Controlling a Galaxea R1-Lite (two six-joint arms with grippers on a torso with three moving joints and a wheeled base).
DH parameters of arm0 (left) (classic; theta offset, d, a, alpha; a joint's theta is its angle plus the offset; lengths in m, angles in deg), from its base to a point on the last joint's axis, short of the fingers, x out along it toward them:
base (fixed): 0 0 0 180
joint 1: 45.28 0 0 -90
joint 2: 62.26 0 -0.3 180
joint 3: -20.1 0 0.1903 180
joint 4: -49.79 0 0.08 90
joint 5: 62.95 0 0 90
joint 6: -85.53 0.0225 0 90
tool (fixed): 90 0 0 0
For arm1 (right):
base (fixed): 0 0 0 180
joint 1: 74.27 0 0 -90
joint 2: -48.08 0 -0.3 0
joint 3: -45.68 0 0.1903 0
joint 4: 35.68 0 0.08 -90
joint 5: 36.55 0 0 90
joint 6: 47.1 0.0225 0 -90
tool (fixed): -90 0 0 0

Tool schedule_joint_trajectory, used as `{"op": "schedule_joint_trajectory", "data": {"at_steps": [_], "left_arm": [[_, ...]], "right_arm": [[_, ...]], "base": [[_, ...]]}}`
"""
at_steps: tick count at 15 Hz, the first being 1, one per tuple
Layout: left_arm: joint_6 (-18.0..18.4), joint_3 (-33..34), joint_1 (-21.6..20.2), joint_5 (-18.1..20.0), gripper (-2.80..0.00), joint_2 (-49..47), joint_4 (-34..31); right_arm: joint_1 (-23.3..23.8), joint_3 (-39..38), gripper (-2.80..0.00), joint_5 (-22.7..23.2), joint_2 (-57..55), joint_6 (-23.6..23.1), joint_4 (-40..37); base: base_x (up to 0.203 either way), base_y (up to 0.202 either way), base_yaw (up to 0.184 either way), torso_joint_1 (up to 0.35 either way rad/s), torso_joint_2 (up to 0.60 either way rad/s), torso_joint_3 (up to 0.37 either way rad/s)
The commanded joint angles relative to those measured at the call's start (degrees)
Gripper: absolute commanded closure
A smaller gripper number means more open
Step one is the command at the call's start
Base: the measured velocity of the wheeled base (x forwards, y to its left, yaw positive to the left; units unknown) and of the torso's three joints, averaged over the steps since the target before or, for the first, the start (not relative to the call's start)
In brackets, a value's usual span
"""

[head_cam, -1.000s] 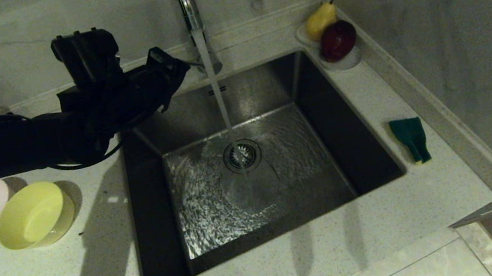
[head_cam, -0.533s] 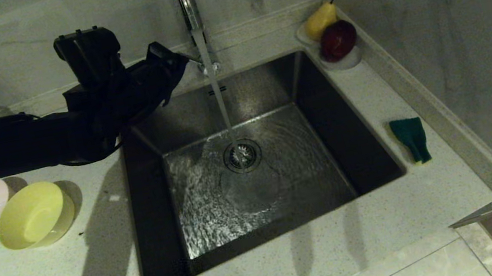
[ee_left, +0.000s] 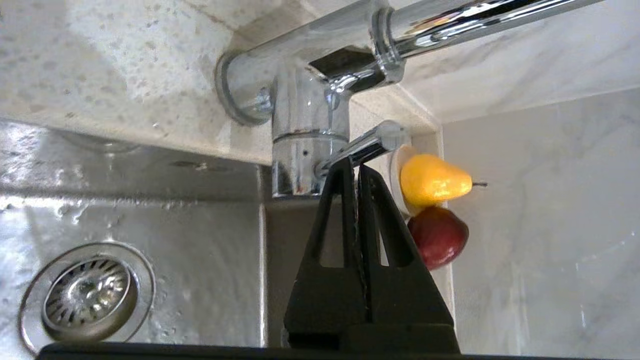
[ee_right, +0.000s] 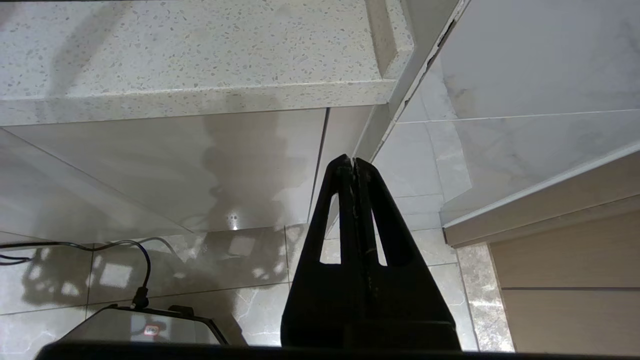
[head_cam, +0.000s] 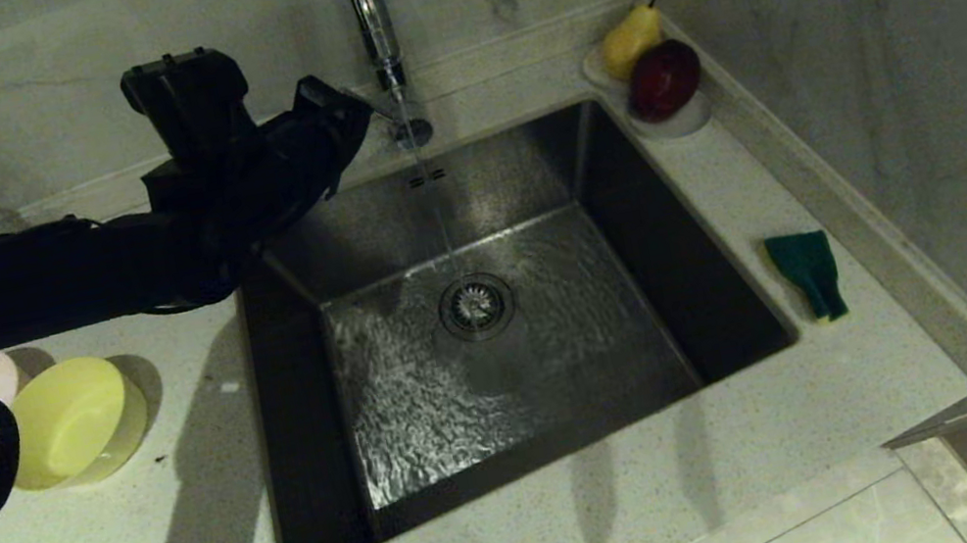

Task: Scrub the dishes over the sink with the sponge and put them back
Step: Turn off the faucet

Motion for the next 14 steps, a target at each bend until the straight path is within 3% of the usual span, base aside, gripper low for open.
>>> {"op": "schedule_joint_trajectory", "data": {"at_steps": [1,5,14], "left_arm": [[-0.25,-3.04,-0.66,-0.81,0.0,-2.14,-0.07],[-0.25,-1.4,-0.92,-0.89,0.0,-1.5,-0.08],[0.54,18.35,-1.32,-0.74,0.0,16.88,1.8]], "right_arm": [[0.0,-0.01,0.0,0.03,0.01,-0.04,0.0],[0.0,-0.01,0.0,0.03,0.01,-0.04,0.0],[0.0,-0.01,0.0,0.03,0.01,-0.04,0.0]], "base": [[0.0,0.0,0.0,0.0,0.0,0.0],[0.0,0.0,0.0,0.0,0.0,0.0],[0.0,0.0,0.0,0.0,0.0,0.0]]}}
